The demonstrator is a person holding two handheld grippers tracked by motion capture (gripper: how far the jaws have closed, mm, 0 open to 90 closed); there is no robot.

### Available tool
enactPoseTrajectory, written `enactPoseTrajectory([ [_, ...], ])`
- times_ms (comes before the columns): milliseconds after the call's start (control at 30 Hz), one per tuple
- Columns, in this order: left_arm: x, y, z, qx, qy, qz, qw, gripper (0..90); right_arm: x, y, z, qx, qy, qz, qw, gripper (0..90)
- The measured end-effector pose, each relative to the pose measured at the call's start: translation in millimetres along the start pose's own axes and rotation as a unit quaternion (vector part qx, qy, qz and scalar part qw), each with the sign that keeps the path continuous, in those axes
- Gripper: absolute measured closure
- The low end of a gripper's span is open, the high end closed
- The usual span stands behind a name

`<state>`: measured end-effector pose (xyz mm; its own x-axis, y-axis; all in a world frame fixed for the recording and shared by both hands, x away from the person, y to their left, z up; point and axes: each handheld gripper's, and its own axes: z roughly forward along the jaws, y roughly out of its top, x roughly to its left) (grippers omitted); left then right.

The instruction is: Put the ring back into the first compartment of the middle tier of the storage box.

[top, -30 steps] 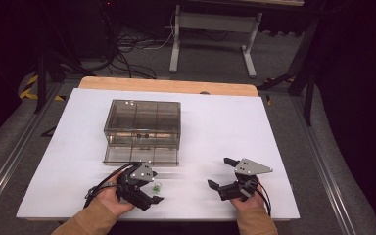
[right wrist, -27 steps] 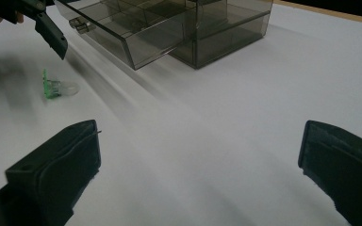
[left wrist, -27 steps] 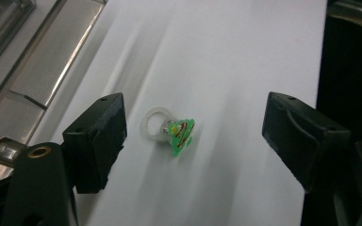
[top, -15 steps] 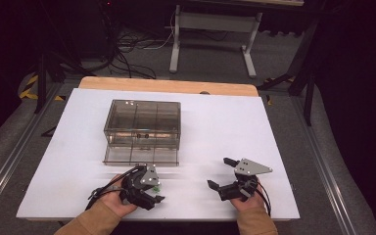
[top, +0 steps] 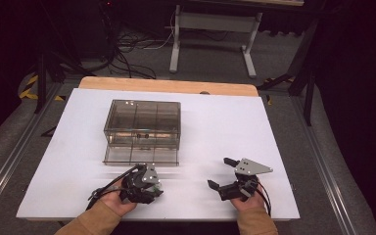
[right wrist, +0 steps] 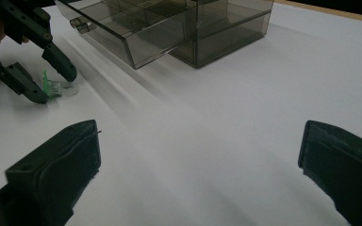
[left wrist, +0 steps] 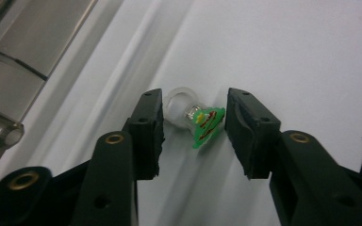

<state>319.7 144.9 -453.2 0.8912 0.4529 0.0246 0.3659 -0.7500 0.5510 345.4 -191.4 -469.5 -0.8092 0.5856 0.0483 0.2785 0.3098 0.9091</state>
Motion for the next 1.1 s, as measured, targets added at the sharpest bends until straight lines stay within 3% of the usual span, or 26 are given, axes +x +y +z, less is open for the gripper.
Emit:
enactPoseTrajectory([
  [300,-0.4,1.1,-2.2,0.003,0.001,-0.001,1.0,71.0,0.1,0.0,0.2,0.0,0.001,-0.002,1.0,0.0],
  [1100,-4.2,7.1,-18.0,-0.019,0.004,0.012,0.9997,72.3,0.2,0.2,0.0,0.001,0.001,-0.003,1.0,0.0],
])
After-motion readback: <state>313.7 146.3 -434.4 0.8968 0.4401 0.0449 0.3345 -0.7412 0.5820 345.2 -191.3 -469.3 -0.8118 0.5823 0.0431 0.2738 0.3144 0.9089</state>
